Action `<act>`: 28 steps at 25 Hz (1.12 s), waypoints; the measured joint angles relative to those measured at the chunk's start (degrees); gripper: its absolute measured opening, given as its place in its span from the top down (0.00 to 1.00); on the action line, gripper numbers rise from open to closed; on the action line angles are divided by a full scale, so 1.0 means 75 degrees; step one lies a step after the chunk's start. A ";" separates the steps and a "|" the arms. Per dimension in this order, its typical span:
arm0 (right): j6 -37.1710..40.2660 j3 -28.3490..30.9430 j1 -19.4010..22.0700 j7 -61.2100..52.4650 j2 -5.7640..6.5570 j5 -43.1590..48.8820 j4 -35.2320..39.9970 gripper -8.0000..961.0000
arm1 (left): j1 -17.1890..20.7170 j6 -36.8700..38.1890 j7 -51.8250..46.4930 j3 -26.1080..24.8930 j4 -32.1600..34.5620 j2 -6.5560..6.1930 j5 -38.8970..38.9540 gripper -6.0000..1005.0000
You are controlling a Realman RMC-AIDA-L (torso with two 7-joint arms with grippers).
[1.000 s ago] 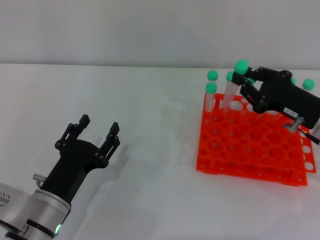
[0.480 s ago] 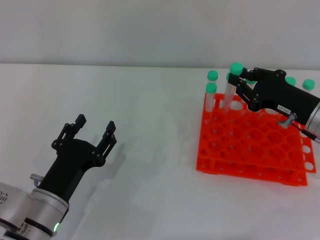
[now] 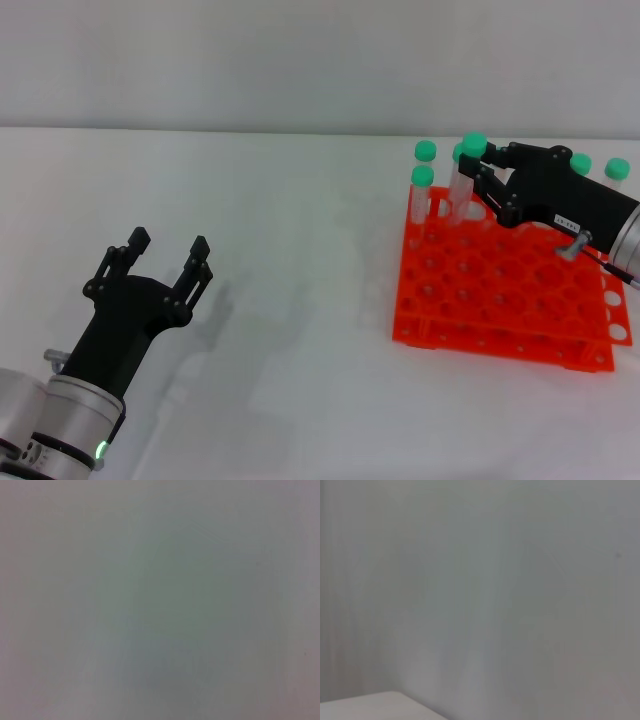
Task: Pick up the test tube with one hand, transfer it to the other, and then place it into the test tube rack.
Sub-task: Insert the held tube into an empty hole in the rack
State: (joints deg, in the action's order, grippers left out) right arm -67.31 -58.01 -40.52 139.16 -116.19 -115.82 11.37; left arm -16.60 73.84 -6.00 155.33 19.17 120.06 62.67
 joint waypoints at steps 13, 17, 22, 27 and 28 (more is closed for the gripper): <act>0.0551 -0.0273 -0.0179 -0.0001 0.0000 -0.0045 -0.0124 0.75 | -0.0039 -0.0034 -0.0009 -0.0004 -0.0001 -0.0001 0.0029 0.26; 0.0662 -0.0289 -0.0201 -0.0002 0.0000 -0.0048 -0.0173 0.75 | -0.0049 -0.0037 -0.0009 -0.0005 -0.0001 0.0000 0.0032 0.26; 0.0796 -0.0292 -0.0243 -0.0004 0.0001 -0.0051 -0.0305 0.75 | -0.0057 -0.0037 -0.0009 -0.0004 -0.0001 -0.0001 0.0072 0.26; 0.0997 -0.0287 -0.0264 -0.0004 0.0000 -0.0051 -0.0412 0.74 | -0.0061 -0.0037 -0.0009 -0.0004 0.0000 0.0000 0.0093 0.26; 0.1031 -0.0283 -0.0275 -0.0005 0.0001 -0.0052 -0.0430 0.74 | -0.0061 -0.0037 -0.0009 -0.0004 -0.0001 -0.0001 0.0094 0.26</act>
State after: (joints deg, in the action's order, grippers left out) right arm -59.57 -60.13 -42.58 139.12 -116.19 -116.21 8.14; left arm -17.05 73.56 -6.06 155.30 19.16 120.06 63.37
